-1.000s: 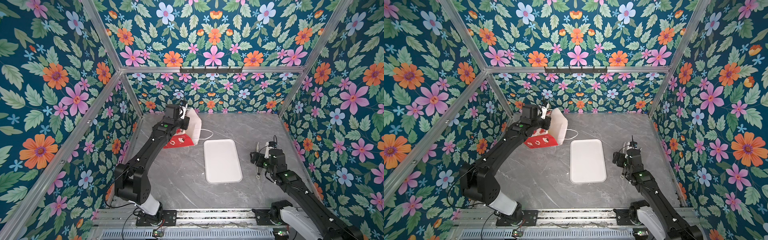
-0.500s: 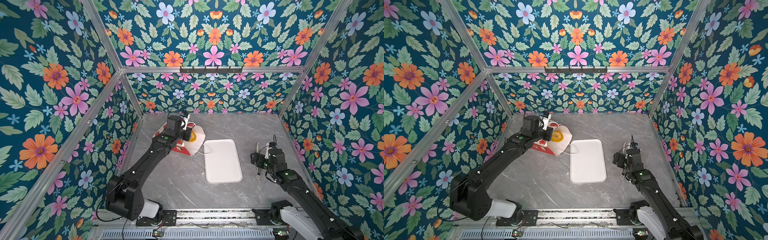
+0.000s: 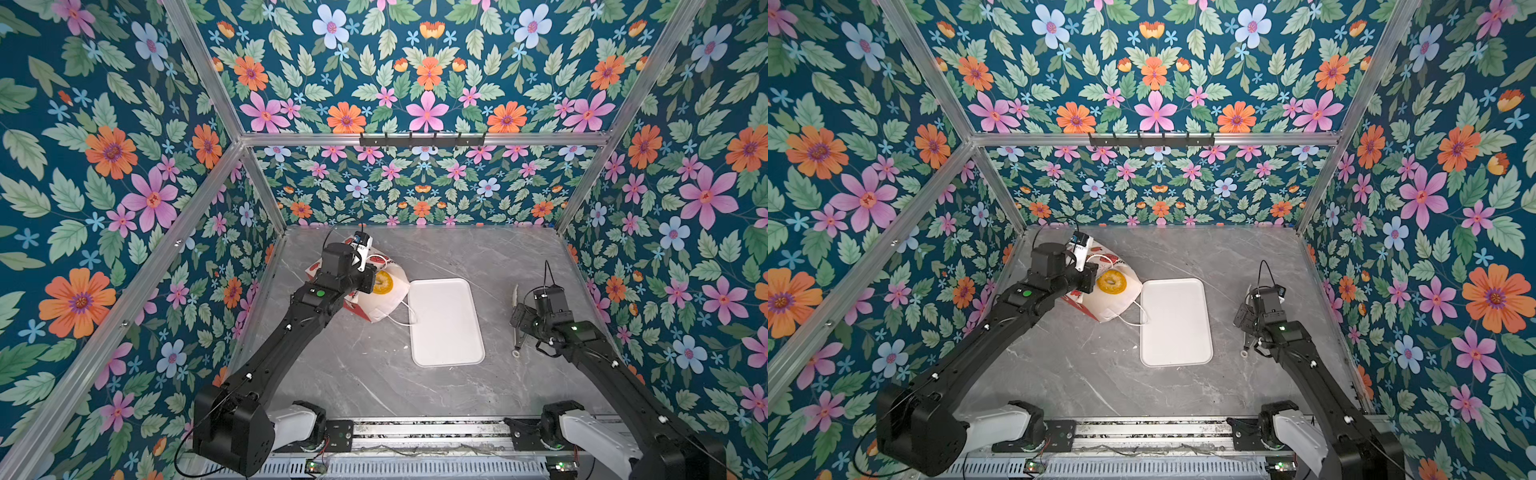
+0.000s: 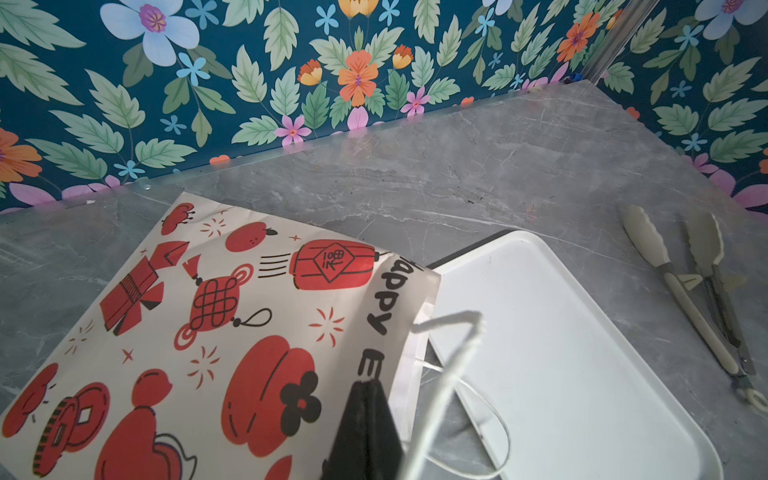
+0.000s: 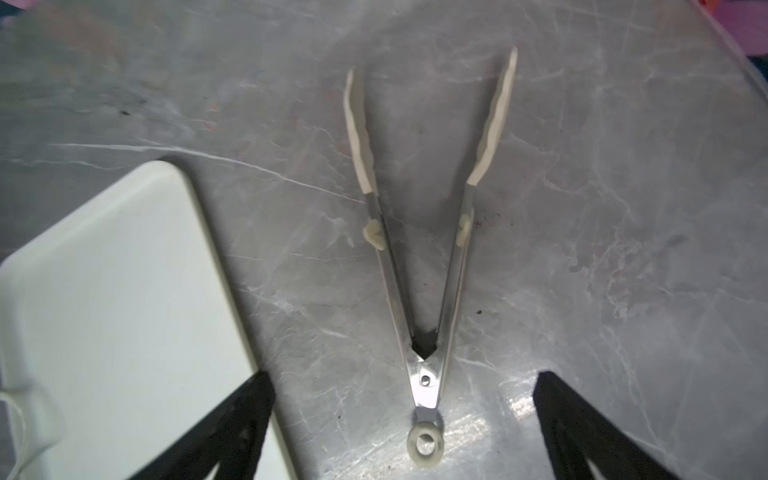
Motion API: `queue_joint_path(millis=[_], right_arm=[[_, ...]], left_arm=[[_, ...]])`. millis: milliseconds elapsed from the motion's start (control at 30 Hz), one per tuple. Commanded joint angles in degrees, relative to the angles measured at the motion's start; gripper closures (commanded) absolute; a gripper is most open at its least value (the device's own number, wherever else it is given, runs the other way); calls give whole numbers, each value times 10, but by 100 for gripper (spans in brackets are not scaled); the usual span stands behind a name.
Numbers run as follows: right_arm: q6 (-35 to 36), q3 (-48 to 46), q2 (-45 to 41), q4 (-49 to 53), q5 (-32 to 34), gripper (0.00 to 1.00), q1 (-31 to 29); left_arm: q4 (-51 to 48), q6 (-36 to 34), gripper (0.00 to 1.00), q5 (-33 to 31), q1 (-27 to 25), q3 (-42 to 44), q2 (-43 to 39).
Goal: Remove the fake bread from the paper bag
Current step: 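Hold the tipped bag with the left gripper while the right gripper grasps the tongs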
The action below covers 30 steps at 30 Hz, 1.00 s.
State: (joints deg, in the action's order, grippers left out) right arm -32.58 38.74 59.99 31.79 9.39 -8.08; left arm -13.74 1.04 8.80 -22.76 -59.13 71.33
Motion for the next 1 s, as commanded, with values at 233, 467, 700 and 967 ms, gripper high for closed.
queue_joint_path(millis=[233, 467, 700, 967], right_arm=[[-23, 17, 129, 6, -75, 5, 43], [7, 63, 197, 13, -63, 7, 48], [7, 90, 272, 13, -75, 12, 49], [-6, 83, 300, -1, -90, 30, 49]], left_arm=[[34, 8, 100, 24, 0, 30, -16], [43, 16, 100, 26, 0, 44, -27], [48, 20, 100, 25, 0, 55, -39], [48, 20, 100, 24, 0, 59, -42]])
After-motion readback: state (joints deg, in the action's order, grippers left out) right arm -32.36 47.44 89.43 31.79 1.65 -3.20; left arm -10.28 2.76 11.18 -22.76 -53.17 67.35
